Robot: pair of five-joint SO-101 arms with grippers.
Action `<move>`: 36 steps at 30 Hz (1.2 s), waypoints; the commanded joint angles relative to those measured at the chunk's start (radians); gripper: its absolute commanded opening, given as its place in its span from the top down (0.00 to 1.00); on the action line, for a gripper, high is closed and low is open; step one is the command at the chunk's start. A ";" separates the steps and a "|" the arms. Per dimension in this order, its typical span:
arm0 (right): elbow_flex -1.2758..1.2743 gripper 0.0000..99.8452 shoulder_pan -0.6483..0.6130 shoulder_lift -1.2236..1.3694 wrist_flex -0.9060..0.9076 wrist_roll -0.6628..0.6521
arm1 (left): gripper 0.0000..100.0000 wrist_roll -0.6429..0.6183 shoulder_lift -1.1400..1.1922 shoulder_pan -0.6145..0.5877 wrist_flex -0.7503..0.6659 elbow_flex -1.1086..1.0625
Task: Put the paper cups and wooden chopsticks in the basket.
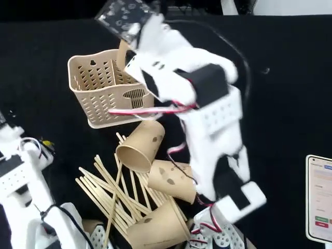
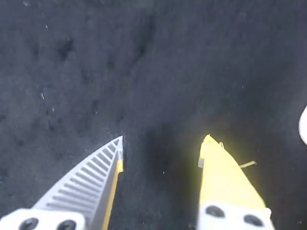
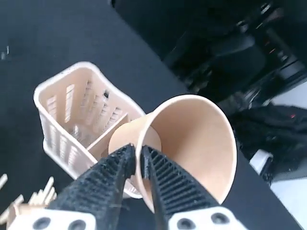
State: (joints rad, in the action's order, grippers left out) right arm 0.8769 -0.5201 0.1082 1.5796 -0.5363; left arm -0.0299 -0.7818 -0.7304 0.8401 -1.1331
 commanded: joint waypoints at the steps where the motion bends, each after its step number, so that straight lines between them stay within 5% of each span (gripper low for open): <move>1: 0.056 0.99 -0.006 0.039 0.008 -0.049 | 0.74 -0.014 -0.043 -0.004 -0.028 -0.045; 8: 0.053 0.96 -0.021 0.065 0.040 -0.086 | 0.74 -0.061 -0.041 0.028 -0.028 -0.058; 13: 0.124 0.74 -0.048 0.015 0.176 -0.029 | 0.74 -0.061 -0.032 0.035 -0.028 -0.059; 17: 0.064 0.79 -0.081 -0.096 0.187 0.031 | 0.74 -0.061 -0.032 0.035 -0.028 -0.059; 24: -0.552 0.79 -0.267 -0.375 0.178 0.054 | 0.74 -0.063 -0.032 0.028 -0.028 -0.059; 30: -1.190 0.74 -0.284 -0.568 -0.133 0.054 | 0.74 -0.063 -0.032 0.028 -0.028 -0.059; 36: -1.498 0.73 -0.285 -0.697 -0.288 0.055 | 0.74 -0.063 -0.032 0.028 -0.028 -0.059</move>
State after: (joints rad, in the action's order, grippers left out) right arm -0.5271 -0.7917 -0.5102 1.3510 -0.4872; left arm -0.0852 -0.8017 -0.7073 0.8247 -1.1960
